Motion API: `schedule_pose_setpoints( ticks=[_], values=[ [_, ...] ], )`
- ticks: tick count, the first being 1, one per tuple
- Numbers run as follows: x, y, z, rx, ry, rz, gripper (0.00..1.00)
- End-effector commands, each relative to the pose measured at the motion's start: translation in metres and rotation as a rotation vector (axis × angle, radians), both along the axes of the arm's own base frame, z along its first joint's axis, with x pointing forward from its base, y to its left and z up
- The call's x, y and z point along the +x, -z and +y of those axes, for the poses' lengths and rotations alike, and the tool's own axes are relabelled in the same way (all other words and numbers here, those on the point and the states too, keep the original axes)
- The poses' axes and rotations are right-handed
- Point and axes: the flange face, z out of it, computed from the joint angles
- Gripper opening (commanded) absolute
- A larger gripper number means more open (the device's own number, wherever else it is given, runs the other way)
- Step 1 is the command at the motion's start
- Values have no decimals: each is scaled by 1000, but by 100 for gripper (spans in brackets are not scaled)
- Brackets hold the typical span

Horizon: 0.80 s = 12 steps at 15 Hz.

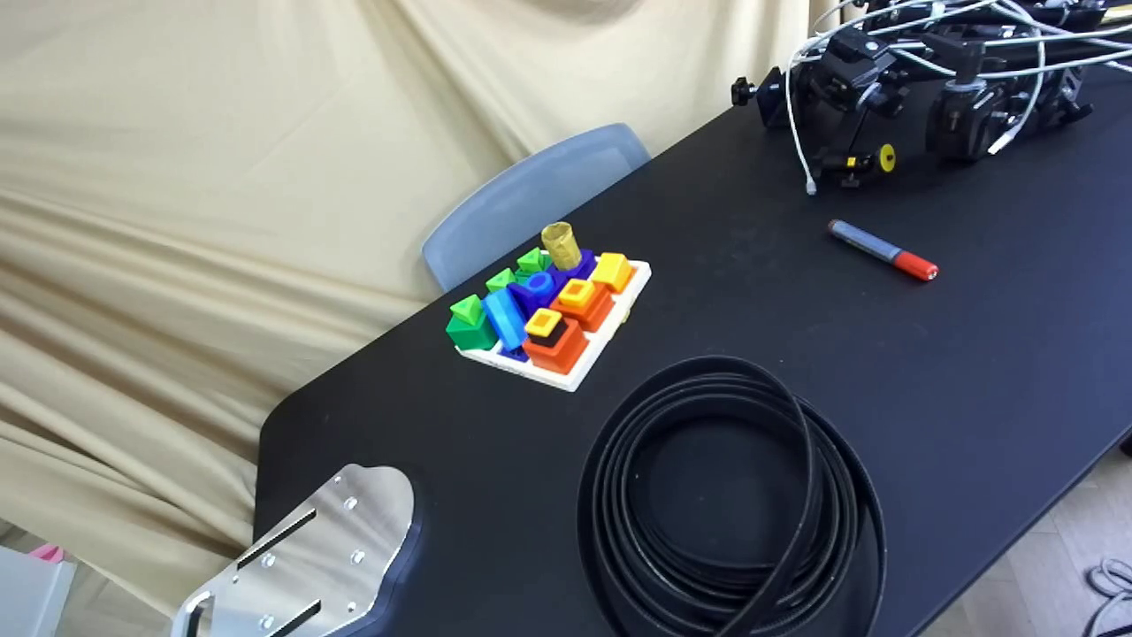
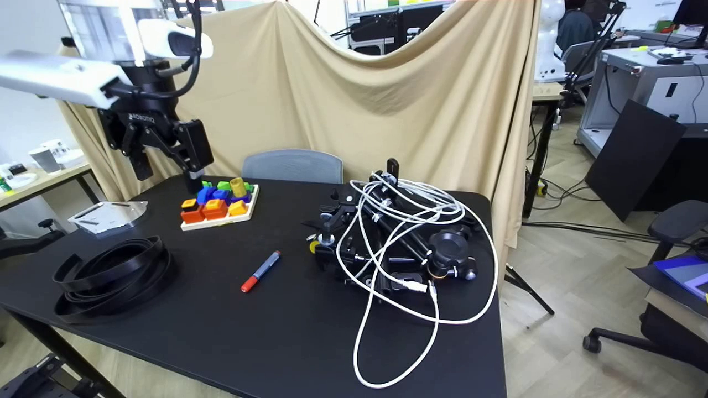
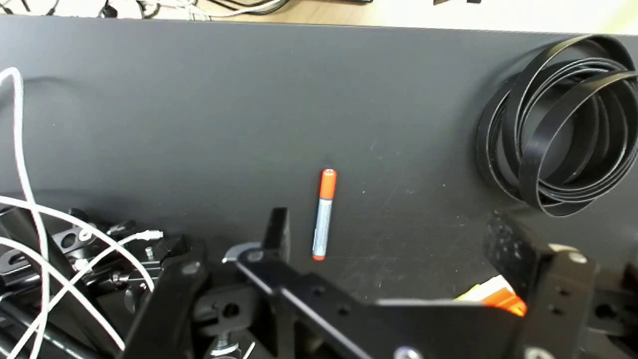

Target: Move the pen

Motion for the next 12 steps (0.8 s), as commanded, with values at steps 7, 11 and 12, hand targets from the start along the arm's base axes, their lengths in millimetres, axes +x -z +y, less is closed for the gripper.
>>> schedule_pose_setpoints(
  ticks=[7,11,12],
  values=[
    [61,99,36,-128,70,-51,100],
    [77,147,45,-140,115,-24,100],
    [79,158,45,-141,125,-17,100]
  ],
)
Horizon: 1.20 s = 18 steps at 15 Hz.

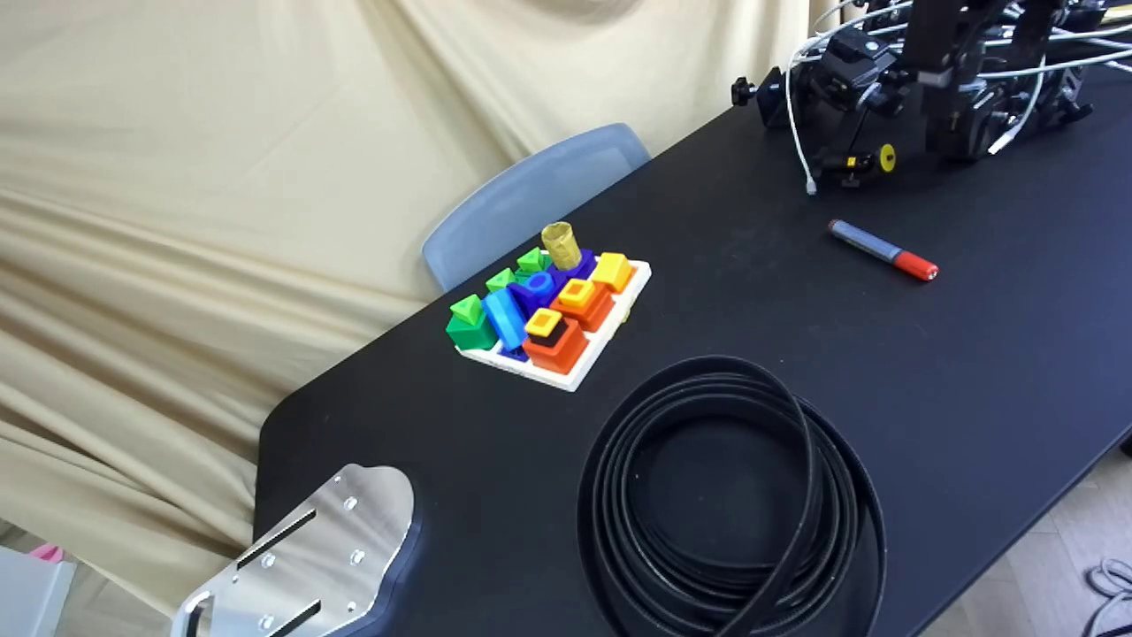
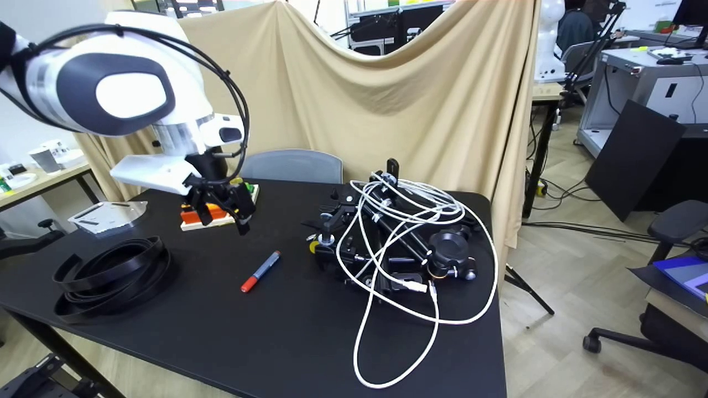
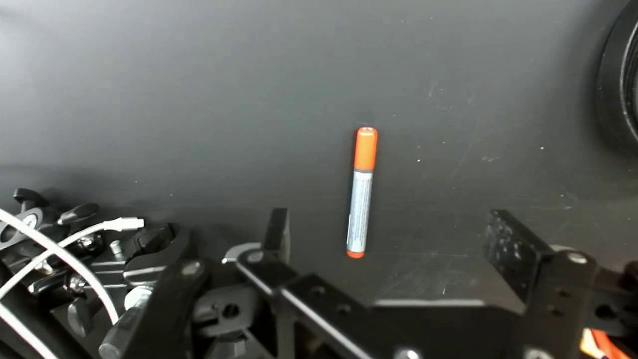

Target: Move the pen

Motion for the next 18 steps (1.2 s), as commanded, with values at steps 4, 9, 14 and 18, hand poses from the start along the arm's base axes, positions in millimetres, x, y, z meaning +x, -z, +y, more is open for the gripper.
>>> schedule_pose_setpoints(
  ticks=[4,9,14,18],
  values=[
    [22,67,2,11,97,24,100],
    [30,106,3,12,106,71,100],
    [42,130,4,-7,92,91,100],
    [51,145,5,-8,99,88,100]
  ],
)
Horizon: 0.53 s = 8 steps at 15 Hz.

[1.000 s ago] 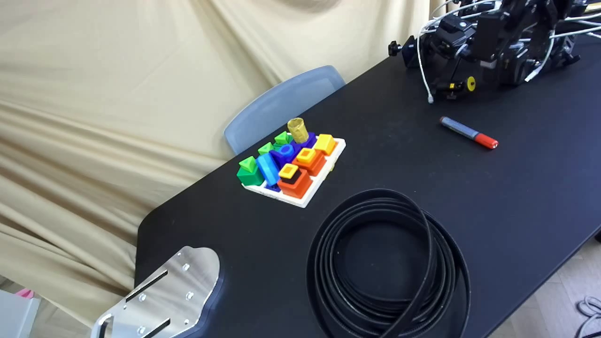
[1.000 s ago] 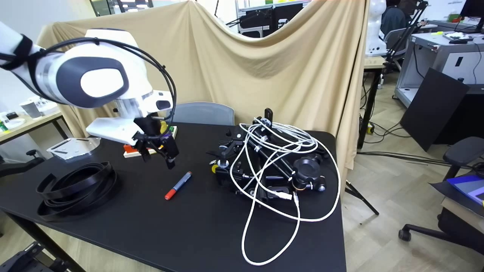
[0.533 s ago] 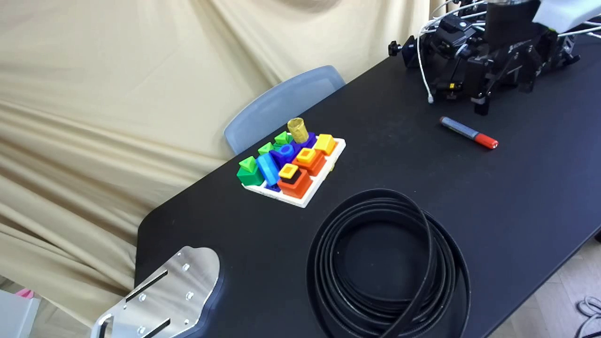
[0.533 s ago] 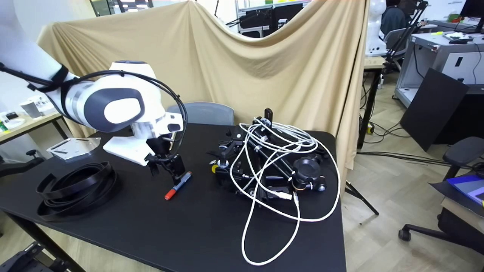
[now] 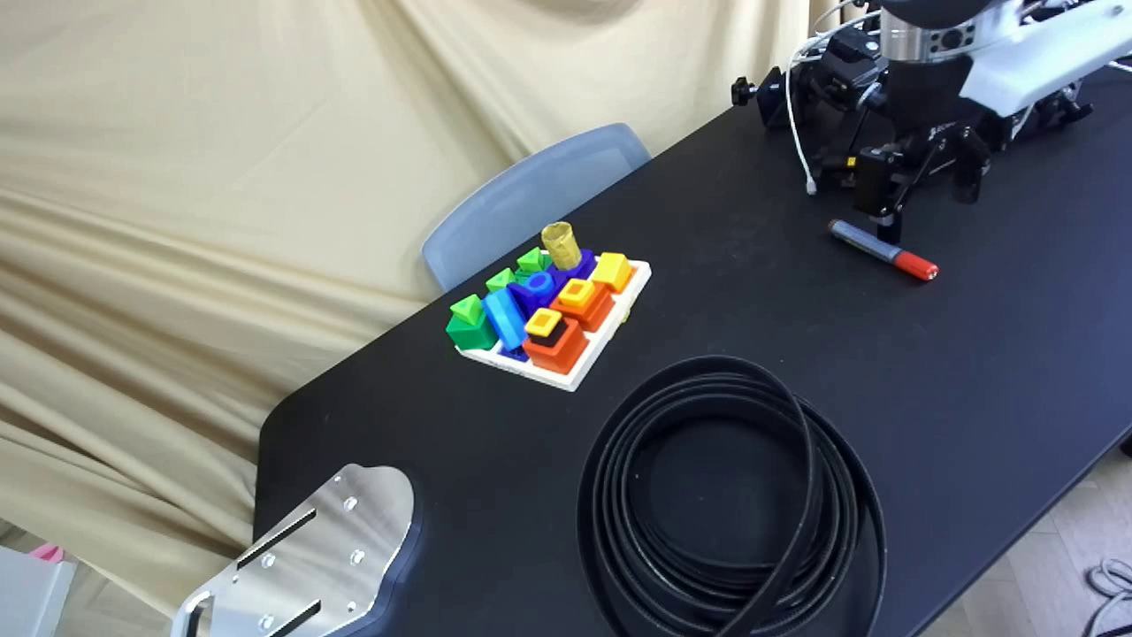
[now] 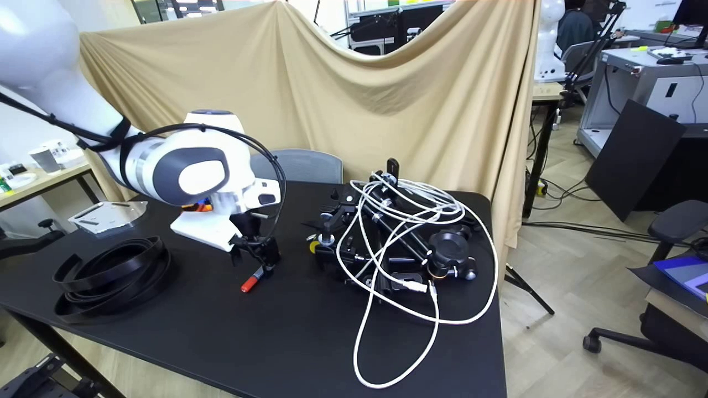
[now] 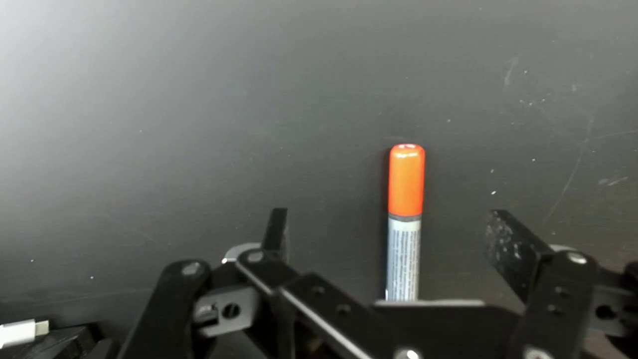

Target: Move the pen

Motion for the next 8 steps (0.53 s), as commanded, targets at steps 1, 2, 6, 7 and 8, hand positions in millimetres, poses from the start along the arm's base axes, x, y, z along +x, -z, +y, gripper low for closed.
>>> schedule_pose_setpoints(
  ticks=[1,2,6,7,8],
  values=[
    [14,12,1,-8,31,-5,100],
    [16,15,1,-10,31,-5,100],
    [22,25,5,-20,19,-5,100],
    [24,27,7,-22,12,-4,100],
    [25,28,8,-22,7,-3,75]
  ],
)
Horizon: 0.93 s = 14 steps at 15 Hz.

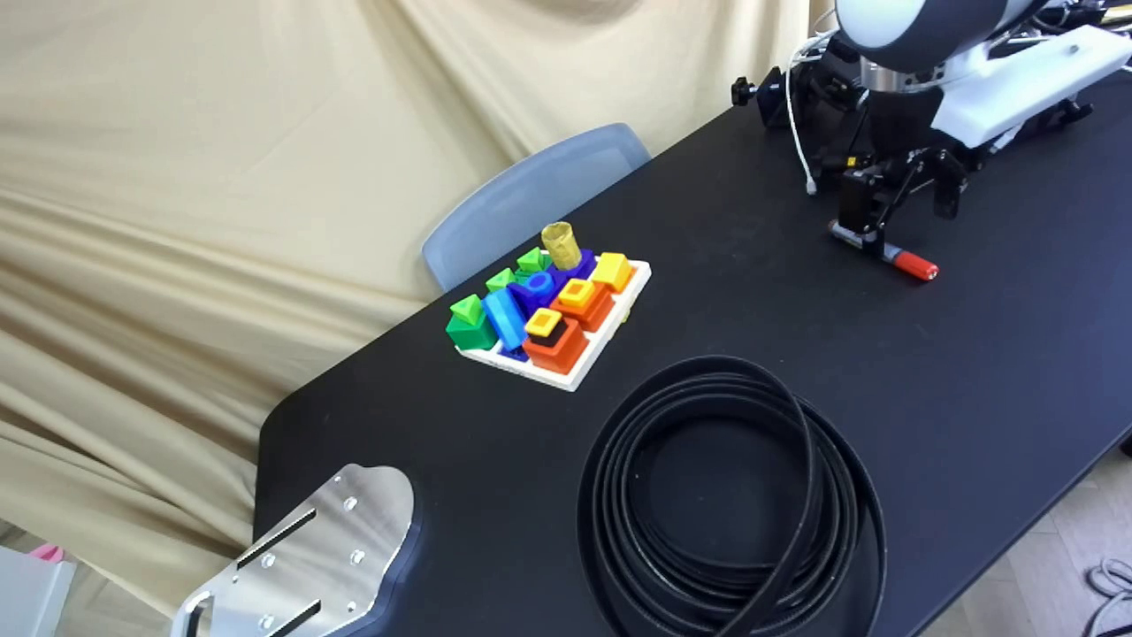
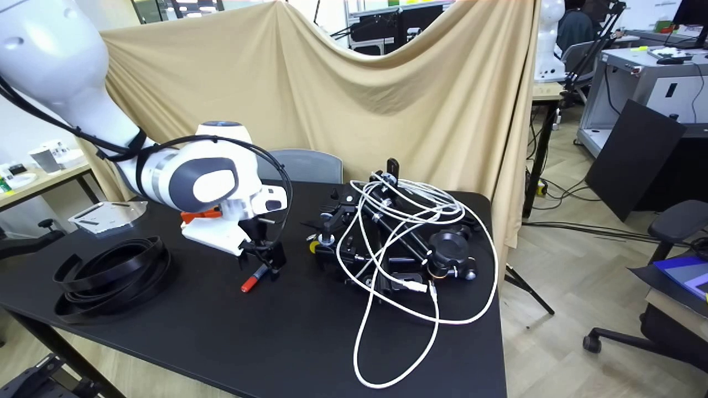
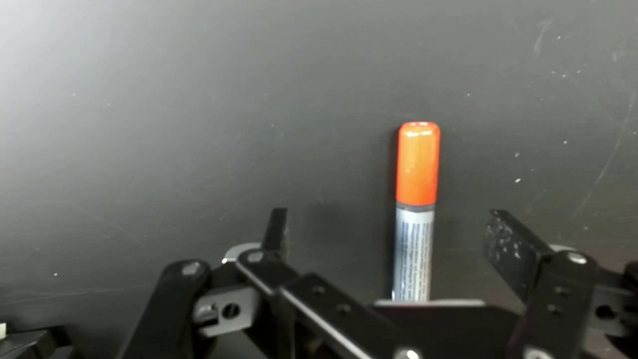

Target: Move the pen

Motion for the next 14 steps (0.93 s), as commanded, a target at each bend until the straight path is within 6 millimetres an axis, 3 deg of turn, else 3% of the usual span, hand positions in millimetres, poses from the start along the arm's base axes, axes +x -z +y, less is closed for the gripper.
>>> schedule_pose_setpoints(
  ticks=[1,11,12,14],
  values=[
    [12,4,6,-15,7,-7,72],
    [19,0,9,-22,-15,-18,3],
    [19,0,9,-22,-13,-17,0],
    [18,0,8,-20,-8,-16,5]
  ],
)
